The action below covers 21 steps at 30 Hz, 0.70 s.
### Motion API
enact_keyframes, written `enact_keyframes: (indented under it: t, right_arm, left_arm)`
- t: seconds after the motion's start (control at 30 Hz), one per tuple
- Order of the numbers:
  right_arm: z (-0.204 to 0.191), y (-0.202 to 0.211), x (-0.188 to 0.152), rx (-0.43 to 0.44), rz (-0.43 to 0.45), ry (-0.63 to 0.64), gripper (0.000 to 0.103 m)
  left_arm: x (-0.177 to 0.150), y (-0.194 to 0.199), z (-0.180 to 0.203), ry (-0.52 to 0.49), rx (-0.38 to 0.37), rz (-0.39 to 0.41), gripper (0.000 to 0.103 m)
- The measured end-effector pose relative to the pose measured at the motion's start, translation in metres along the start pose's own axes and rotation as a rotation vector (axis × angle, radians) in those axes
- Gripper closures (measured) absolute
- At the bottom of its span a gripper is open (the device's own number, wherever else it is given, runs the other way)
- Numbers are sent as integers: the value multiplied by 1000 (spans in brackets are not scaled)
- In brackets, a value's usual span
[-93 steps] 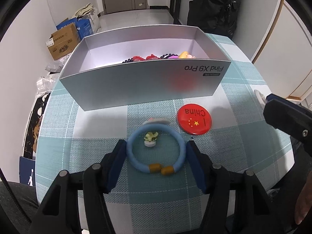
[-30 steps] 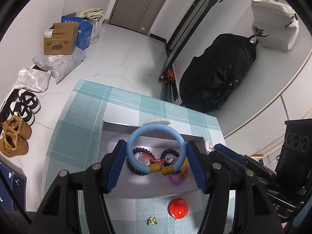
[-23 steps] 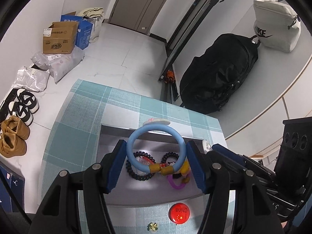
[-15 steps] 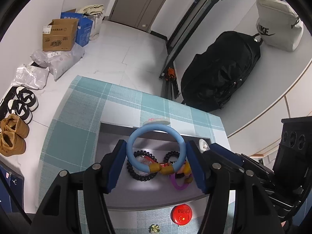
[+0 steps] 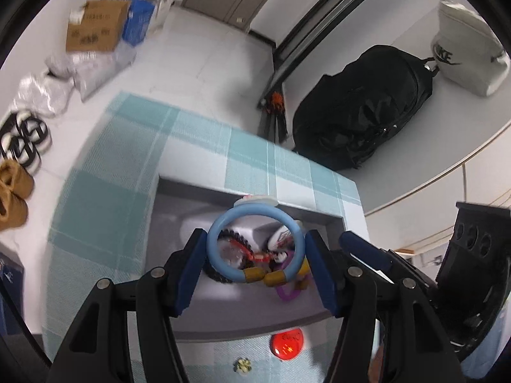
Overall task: Organize jewelry
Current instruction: 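Carry the white badge and blue ring into the box and open both tools, then withdraw both tools from the silver box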
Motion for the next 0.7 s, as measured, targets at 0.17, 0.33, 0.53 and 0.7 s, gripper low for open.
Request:
enact_keyframes:
  t: [0.17,0.33,0.53,0.7]
  right_arm:
    - [11,16,-6,-17,37,-29,30]
    - [19,26,-15,-42,38,-19,30]
    - [24,46,-22,-43,73,-30,27]
    - [17,64,-30,-50,112,3,25]
  left_arm:
    - [-2,5,4,-6,-25,2,43]
    - [-9,12,16,-70,-4,24,40]
    - [-19,18,28,-139,90,29,39]
    - [-29,29,47,-232,156,70,39]
Point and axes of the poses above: each gripper's, at about its wrist camera, not at the fingertips, and y roughly against the way its jaws point, z to its right, x to its top, the point moved 2 cm from there along -y, roughly the way its jaws point, and after that the axes turned 15 degrees about -x, right-handed, at the moved point
